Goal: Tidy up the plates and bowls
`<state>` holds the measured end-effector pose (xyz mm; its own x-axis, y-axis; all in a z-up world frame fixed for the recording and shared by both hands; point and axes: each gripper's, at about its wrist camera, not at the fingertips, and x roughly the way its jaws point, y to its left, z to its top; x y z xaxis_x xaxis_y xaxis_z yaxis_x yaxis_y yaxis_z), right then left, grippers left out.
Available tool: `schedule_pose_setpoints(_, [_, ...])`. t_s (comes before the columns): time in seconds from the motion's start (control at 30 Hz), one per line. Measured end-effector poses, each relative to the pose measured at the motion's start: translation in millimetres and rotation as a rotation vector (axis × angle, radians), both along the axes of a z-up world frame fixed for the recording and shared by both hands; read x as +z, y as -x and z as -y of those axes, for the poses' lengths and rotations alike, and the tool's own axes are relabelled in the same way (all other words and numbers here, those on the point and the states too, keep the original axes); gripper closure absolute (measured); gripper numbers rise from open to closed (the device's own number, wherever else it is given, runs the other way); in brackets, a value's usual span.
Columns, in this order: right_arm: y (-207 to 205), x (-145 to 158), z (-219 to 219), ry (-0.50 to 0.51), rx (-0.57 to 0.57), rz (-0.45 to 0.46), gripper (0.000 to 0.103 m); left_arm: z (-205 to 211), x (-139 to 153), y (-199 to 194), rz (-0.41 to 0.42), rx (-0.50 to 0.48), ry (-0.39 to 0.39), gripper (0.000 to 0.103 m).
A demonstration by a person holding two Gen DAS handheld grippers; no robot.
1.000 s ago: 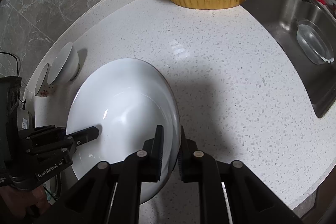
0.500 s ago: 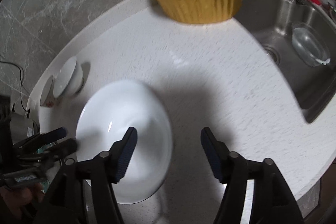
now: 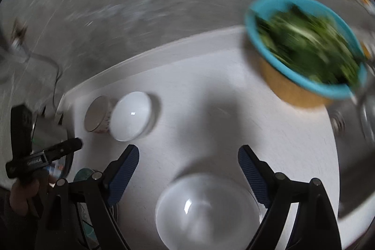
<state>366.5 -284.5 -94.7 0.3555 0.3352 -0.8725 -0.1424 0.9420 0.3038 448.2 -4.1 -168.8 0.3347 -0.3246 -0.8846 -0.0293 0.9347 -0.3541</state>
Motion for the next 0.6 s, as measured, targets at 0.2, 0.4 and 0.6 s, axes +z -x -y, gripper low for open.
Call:
schedule_pose_setpoints(0.2, [-49, -17, -53, 0.068, 0.165, -0.025, 0.005, 6, -28, -13, -0.035, 0.021, -0.022, 0.000])
schedule_pose_setpoints(0.4, [-97, -47, -60, -0.008, 0.168, -0.120, 0.005, 5, -58, -40, -0.087, 0.052, -0.063, 0.000])
schedule_pose_setpoints(0.6, [-129, -79, -71, -0.112, 0.189, -0.235, 0.029, -3, -72, -56, -0.090, 0.103, -0.055, 0.002])
